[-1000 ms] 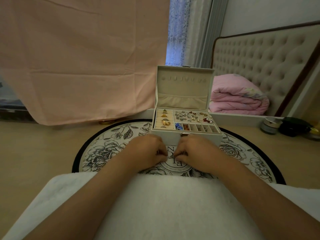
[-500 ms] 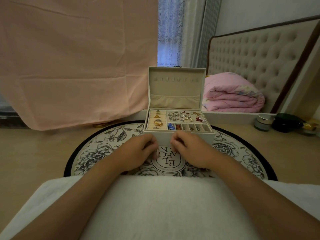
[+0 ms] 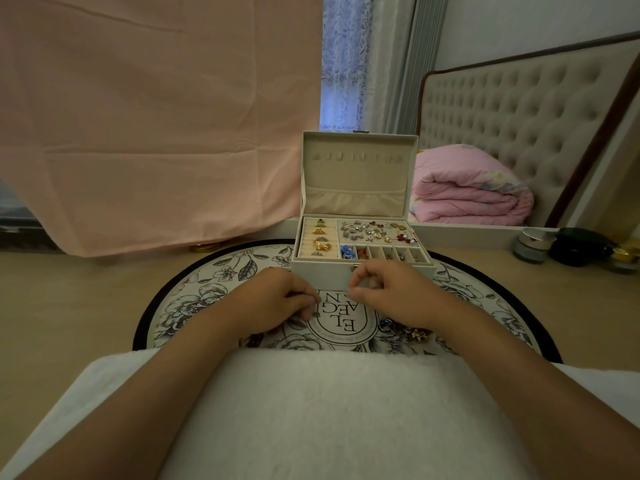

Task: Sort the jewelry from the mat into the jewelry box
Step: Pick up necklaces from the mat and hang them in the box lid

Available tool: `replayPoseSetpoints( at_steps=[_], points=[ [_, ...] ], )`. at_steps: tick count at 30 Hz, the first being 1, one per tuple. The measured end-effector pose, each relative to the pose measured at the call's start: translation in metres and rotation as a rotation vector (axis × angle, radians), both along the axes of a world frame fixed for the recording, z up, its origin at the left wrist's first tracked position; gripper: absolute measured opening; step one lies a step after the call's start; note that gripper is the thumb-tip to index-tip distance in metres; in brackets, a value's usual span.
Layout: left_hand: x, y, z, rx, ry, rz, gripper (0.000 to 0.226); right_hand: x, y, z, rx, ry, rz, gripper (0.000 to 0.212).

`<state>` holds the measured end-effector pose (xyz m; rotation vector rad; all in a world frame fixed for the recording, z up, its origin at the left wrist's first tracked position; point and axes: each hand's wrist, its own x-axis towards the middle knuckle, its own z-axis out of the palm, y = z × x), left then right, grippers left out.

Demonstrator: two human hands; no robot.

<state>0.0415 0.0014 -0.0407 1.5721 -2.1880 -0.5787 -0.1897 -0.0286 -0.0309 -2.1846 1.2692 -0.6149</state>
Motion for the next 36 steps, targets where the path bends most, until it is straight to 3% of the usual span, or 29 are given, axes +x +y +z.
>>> replayPoseSetpoints(
  at_steps=[4,12,16,20,23,26,33,36],
  points=[
    [0.002,0.0,0.006,-0.007,0.007,0.02,0.017,-0.002,-0.003,0.002,-0.068,0.019,-0.03,0.008],
    [0.001,0.002,0.007,0.03,0.082,0.045,0.015,0.004,0.0,0.005,-0.078,-0.335,-0.108,0.01],
    [-0.003,0.003,0.006,-0.011,0.046,0.04,0.014,0.007,0.001,0.008,-0.063,-0.382,-0.116,0.016],
    [-0.007,0.004,0.004,-0.131,0.077,0.092,0.017,0.004,-0.002,0.001,-0.097,-0.184,-0.134,0.015],
    [-0.005,0.003,0.003,-0.052,0.196,0.138,0.022,0.0,-0.002,0.0,-0.146,0.03,-0.126,0.014],
    [-0.001,0.003,0.003,-0.003,0.197,0.156,0.023,-0.002,0.0,0.003,-0.192,0.24,-0.113,0.015],
    [-0.001,-0.001,-0.003,-0.2,-0.185,0.162,0.015,0.001,0.004,0.007,-0.269,0.641,-0.095,0.016],
    [-0.002,-0.001,-0.008,-0.275,-0.254,0.149,0.018,0.006,0.007,0.008,-0.338,0.7,-0.056,0.021]
  ],
)
